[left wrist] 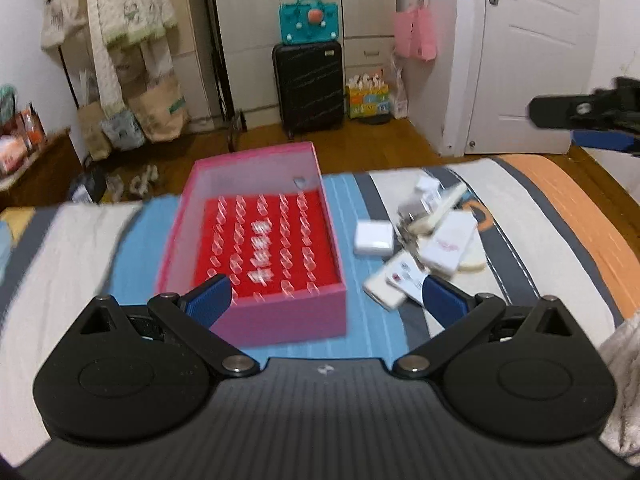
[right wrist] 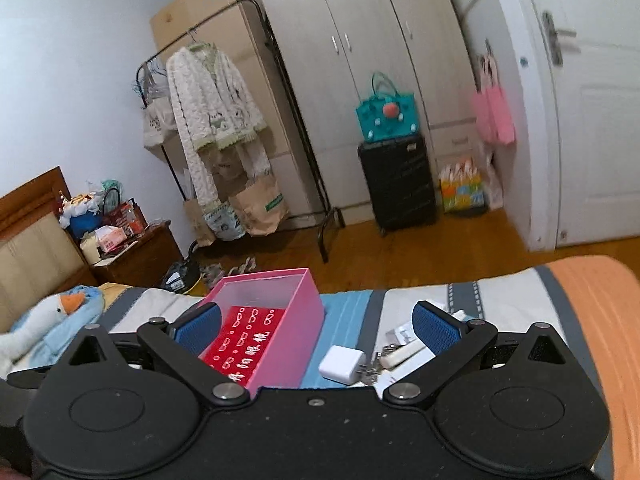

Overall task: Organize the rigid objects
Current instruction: 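Reach the right gripper to the small red-button remote and grasp it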

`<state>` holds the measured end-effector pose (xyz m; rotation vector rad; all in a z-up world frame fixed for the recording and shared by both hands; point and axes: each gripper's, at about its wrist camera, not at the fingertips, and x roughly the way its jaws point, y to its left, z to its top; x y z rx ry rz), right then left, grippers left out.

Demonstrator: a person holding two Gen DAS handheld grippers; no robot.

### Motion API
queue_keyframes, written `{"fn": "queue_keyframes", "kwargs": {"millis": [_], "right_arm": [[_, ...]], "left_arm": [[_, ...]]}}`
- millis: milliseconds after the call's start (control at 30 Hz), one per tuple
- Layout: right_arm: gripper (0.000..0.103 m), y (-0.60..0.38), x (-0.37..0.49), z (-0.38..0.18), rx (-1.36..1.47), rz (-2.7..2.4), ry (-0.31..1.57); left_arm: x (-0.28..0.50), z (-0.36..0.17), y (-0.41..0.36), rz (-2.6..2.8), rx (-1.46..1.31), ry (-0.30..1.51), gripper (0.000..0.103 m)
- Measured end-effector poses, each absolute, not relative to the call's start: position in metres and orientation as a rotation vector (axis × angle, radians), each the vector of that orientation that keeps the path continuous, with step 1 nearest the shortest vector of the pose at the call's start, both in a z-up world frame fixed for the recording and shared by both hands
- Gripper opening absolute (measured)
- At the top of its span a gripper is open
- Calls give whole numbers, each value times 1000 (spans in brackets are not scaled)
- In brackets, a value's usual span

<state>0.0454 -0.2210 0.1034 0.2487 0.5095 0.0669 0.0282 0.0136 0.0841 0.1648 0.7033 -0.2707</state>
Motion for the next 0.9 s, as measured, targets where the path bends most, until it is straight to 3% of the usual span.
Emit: {"fn": "queue_keyframes", "kwargs": {"millis": [267, 500, 633, 733, 900], "right_arm": [[103, -220, 110, 73, 388, 116, 722], [96, -235, 165, 1, 460, 39, 994], [93, -237, 170, -21, 517, 30, 1019], [78, -224, 154, -22, 457, 97, 917], [69, -177, 130, -17, 193, 262, 878]], "left_arm": [[83, 134, 51, -233, 208, 706, 102], [157, 121, 100, -227, 17, 817, 102], [190, 92, 105, -140, 86, 826, 102], [207, 67, 113, -131, 78, 861, 100], [222, 26, 128, -166, 81, 936, 99]]}}
